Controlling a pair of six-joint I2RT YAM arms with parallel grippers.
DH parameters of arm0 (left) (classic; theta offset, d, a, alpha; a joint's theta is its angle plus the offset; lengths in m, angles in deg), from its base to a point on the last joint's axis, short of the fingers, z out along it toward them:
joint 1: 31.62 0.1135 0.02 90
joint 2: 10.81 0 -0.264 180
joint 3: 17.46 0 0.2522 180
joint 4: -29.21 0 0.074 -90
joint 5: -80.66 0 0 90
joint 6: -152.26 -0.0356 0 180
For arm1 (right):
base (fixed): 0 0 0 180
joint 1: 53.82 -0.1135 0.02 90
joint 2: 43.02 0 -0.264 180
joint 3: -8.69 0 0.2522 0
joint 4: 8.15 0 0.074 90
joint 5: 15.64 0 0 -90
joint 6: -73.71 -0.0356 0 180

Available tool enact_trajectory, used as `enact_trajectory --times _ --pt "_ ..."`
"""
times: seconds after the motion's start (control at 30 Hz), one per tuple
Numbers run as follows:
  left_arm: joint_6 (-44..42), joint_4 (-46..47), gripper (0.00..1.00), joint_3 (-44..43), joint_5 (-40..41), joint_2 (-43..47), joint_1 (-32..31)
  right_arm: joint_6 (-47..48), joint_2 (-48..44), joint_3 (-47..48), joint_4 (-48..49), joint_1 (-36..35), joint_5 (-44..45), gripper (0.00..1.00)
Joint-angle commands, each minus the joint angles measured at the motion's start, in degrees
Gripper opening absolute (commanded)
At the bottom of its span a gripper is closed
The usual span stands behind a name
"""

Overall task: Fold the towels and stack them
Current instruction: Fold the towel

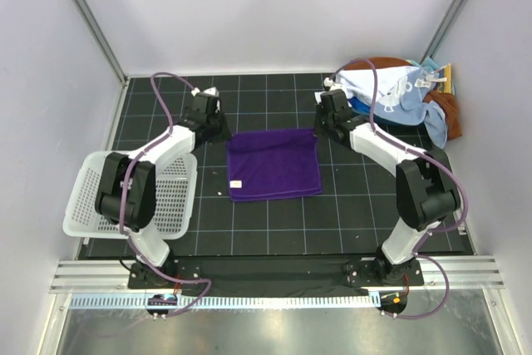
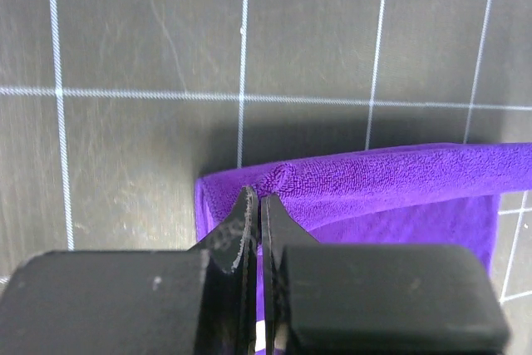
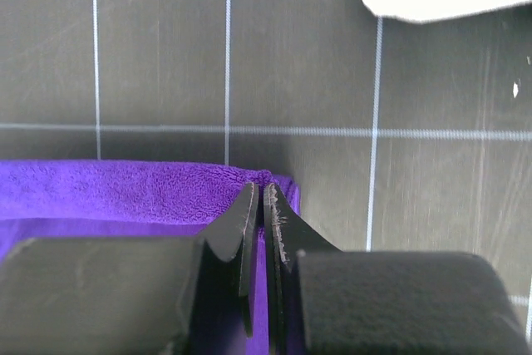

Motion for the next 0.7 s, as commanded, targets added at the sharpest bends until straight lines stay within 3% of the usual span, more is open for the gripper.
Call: enact_trajectory --times 0.0,0.67 --pt "2.2 4.0 0.0 3.8 -1.6 4.4 -0.1 -2.6 -6.0 -3.6 2.6 0.0 0.5 0.01" --pt "5.4 3.3 0.0 19.2 0.6 18.4 -3.8 -6.8 -18.3 -19.6 2.4 -3.9 1.9 0.01"
